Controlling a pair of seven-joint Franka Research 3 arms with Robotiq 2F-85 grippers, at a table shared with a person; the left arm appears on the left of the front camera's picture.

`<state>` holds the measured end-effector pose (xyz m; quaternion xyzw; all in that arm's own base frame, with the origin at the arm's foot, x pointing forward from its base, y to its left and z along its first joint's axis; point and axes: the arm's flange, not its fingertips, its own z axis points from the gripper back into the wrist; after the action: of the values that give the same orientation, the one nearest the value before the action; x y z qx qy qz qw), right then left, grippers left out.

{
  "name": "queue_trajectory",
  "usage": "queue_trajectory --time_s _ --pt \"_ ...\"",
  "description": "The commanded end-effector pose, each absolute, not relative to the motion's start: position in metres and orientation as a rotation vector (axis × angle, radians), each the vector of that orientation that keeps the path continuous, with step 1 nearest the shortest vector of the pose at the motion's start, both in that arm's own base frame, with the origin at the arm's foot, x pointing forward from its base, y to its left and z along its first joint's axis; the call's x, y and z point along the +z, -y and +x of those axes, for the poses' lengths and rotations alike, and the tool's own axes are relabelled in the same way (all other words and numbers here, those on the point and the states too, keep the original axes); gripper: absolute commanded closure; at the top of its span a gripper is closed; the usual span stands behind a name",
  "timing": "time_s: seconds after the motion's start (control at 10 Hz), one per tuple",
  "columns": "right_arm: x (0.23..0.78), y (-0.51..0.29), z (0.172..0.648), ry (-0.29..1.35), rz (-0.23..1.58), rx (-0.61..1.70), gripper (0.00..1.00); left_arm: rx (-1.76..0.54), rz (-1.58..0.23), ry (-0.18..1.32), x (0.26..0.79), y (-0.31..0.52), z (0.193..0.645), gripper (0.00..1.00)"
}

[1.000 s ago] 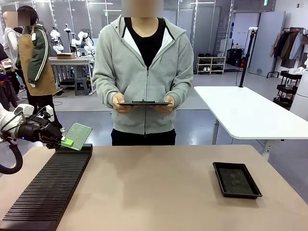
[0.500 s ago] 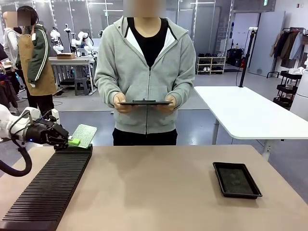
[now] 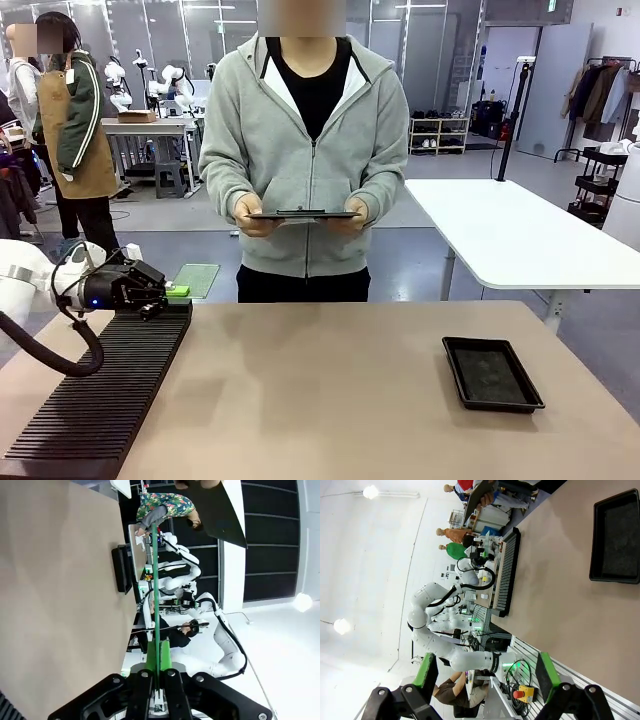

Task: Inspect the PCB.
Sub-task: Pick up the Blank PCB and present it to the human, then release the Blank PCB you were holding.

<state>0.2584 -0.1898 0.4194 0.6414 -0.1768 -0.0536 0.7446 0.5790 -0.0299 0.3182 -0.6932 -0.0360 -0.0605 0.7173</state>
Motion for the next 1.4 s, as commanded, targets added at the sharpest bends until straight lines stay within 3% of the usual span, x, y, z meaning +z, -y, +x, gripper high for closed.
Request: queue_trajectory --time_s 0.0,0.5,1.3 --pt "0.420 0.191 0.256 0.386 1.406 -0.109 0.00 -0.111 -1.579 0.030 0.332 0.038 0.593 0.97" --pt "0.420 0.191 0.256 0.386 1.406 -0.109 0.00 -0.079 -1.555 0.034 0.360 0.042 0.595 0.97" --pt "0.420 0.191 0.256 0.386 1.406 -0.109 0.00 -0.108 -1.537 0.036 0.352 0.039 0.593 0.97"
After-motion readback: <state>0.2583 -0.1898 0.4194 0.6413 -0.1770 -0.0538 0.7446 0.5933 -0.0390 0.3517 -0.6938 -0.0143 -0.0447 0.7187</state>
